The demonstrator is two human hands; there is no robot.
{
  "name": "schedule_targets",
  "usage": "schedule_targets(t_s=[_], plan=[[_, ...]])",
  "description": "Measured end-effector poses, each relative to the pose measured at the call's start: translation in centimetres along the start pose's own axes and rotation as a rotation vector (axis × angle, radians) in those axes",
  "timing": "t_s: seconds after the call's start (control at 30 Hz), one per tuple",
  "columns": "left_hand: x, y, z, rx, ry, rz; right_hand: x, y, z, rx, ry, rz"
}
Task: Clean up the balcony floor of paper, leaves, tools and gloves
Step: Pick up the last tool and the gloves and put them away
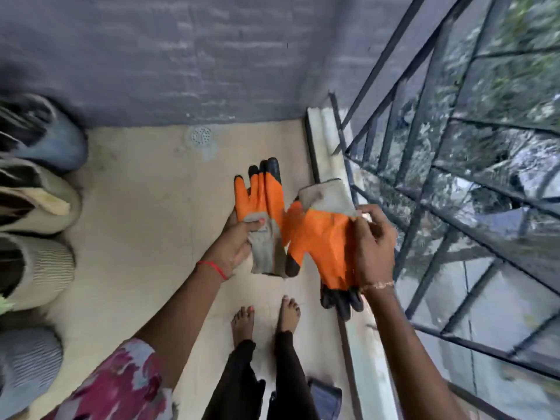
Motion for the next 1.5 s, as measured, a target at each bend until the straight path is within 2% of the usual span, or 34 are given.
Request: schedule_targets(t_s=[0.07, 0.1, 0.17, 0.27, 0.43, 0.53, 0.63, 0.8, 0.93, 1.17, 1.27, 1.37, 1.5], plan=[[10.2, -1.5, -2.6, -0.29, -0.091, -0.609, -5.5, -2.4, -2.6, 0.043, -0.041, 0.126], [15.7, -3.3, -3.8, -0.355, -0.087, -0.82, -8.3, -3.5, -4.2, 0.057, -0.073, 0.195], [22.2, -5.3, -8.8, -0.437, -0.045, -0.938, -12.4, -5.1, -7.8, 0.046, -0.102, 0.282], [25.1, -6.8, -15.1, -0.446, -0.036, -1.023, -16.1, -6.4, -12.9, 0.018, -0.16, 0.246], [29.9, -8.6, -25.1, -0.601, -0.17, -1.381, -18.2, -10.3, -20.8, 0.126, -0.177, 0.225], [30.7, -9.4, -31.1, -0.627, -0.036, -1.326, -18.0, -12.7, -25.5, 0.142, -0.176, 0.208], [29.2, -8.9, -36.0, -0.573, 0.071, -1.047, -16.4, -14.5, -30.1, 0.131, -0.158, 0.174], [25.7, -6.3, -45.5, -0.687, -0.013, -0.918, -13.5, -19.3, -38.9, 0.256, -0.094, 0.111], [22.3, -4.4, -53.0, -0.813, -0.025, -0.69, -11.8, -23.6, -46.1, 0.416, -0.011, 0.087], [16.5, -2.2, -64.4, -1.023, -0.117, -0.558, -8.6, -28.5, -59.7, 0.643, 0.152, -0.039], [12.8, -1.7, -68.7, -1.056, -0.168, -0.519, -7.4, -29.6, -66.4, 0.676, 0.141, -0.103], [9.4, -1.8, -74.1, -1.112, -0.184, -0.455, -4.5, -30.0, -73.4, 0.622, 0.271, -0.153], [4.7, -1.6, -81.2, -1.189, -0.25, -0.395, -1.2, -29.7, -83.8, 0.58, 0.49, 0.168]])
Point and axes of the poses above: each hand's wrist, its own z-axis towards the middle knuckle, its own y-axis out of the palm, x = y × z, the point moved 8 cm from there along z, towards the middle knuckle, and after that the axes turned 5 degrees about -z, right-handed, at the moved point
